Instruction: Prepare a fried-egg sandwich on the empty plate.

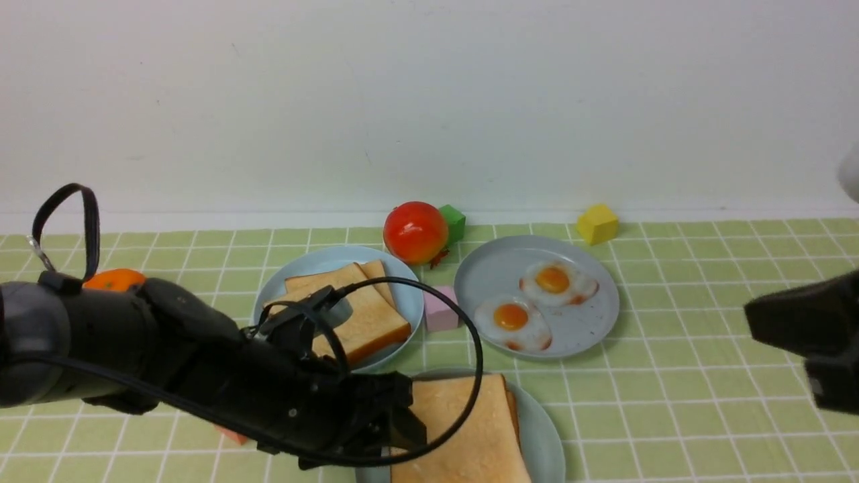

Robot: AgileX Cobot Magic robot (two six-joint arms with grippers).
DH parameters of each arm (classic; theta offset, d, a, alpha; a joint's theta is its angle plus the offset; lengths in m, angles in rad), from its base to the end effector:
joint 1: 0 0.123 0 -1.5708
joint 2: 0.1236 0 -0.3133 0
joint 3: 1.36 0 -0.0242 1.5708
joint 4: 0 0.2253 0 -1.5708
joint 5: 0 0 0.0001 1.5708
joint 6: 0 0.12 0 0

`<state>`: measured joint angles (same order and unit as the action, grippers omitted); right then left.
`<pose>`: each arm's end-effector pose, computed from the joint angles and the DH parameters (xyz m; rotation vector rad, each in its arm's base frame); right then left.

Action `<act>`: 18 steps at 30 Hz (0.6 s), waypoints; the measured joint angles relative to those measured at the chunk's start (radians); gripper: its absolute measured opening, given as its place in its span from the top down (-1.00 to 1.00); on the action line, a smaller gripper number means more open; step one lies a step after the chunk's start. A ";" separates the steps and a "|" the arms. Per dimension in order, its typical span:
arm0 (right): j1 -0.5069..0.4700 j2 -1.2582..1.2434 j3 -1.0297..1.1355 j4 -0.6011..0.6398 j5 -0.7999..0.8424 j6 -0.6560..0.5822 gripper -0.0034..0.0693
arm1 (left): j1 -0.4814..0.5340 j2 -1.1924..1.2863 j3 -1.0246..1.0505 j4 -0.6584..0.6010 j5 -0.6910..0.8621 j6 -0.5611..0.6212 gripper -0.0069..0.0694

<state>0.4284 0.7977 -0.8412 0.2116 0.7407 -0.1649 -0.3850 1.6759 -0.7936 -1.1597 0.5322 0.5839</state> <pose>0.1101 0.0690 0.3588 -0.5537 2.1185 0.3938 0.2580 -0.1649 0.1934 0.0055 2.7170 -0.9321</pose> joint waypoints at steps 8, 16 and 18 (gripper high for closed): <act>0.000 -0.375 0.298 -0.019 -0.165 0.003 0.93 | 0.103 -0.204 0.000 0.224 0.095 -0.201 -0.50; 0.000 -0.620 0.498 0.015 -0.301 0.004 0.91 | 0.119 -0.591 0.002 0.456 0.363 -0.408 -0.36; 0.000 -0.637 0.515 0.017 -0.304 0.004 0.91 | 0.119 -0.706 0.003 0.459 0.442 -0.431 -0.21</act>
<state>0.4284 0.1603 -0.3264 0.2288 0.4371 -0.1611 -0.2663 0.9695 -0.7903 -0.7005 0.9747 0.1528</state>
